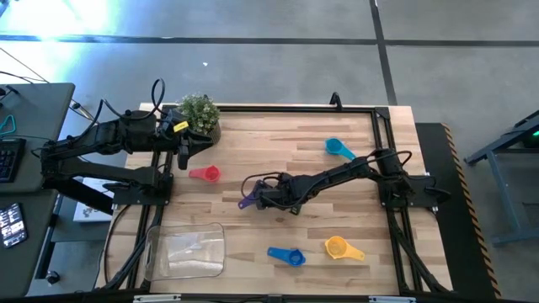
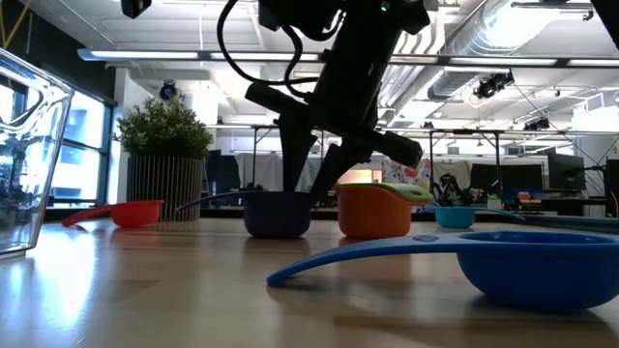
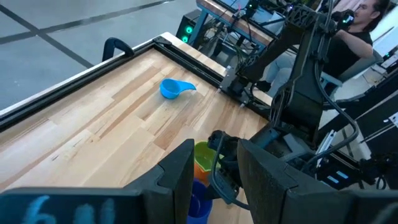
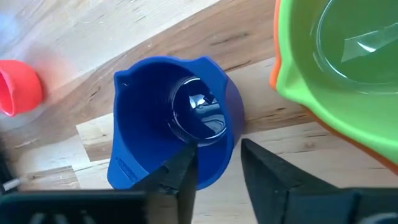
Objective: Nest measuring cups in basket
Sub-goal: Stack the violet measuring cup on top of the green measuring cup, then stack the yellow measuring cup on top of the violet measuring cup
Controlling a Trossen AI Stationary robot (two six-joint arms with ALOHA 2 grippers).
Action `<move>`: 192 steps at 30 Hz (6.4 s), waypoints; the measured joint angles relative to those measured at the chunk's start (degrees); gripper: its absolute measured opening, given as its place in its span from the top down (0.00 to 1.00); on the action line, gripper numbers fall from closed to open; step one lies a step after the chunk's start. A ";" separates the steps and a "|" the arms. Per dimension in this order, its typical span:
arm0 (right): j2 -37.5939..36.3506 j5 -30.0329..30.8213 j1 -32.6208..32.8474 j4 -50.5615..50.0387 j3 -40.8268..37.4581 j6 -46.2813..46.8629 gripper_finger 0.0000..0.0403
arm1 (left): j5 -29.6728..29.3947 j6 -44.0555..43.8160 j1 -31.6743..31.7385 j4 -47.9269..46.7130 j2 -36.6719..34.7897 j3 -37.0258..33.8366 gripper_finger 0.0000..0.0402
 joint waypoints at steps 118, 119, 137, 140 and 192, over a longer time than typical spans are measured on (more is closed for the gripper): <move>-24.98 -14.01 -10.78 -10.67 -16.72 -64.11 1.00 | 1.18 -2.89 0.02 0.04 3.93 0.02 0.71; -24.77 -14.01 -10.78 -10.95 -16.72 -64.13 1.00 | 1.18 -2.89 0.02 0.04 4.00 0.02 0.71; -21.89 -14.25 -10.82 -10.81 -16.74 -65.59 0.99 | 1.31 -2.08 0.00 0.02 4.24 0.02 0.71; -21.79 -14.29 -10.82 -10.94 -16.74 -65.60 0.96 | 1.29 -2.06 0.00 0.02 4.24 0.02 0.71; -29.51 -17.20 18.45 -21.88 -16.63 -35.98 0.75 | 1.49 1.04 0.02 0.00 4.24 0.02 0.71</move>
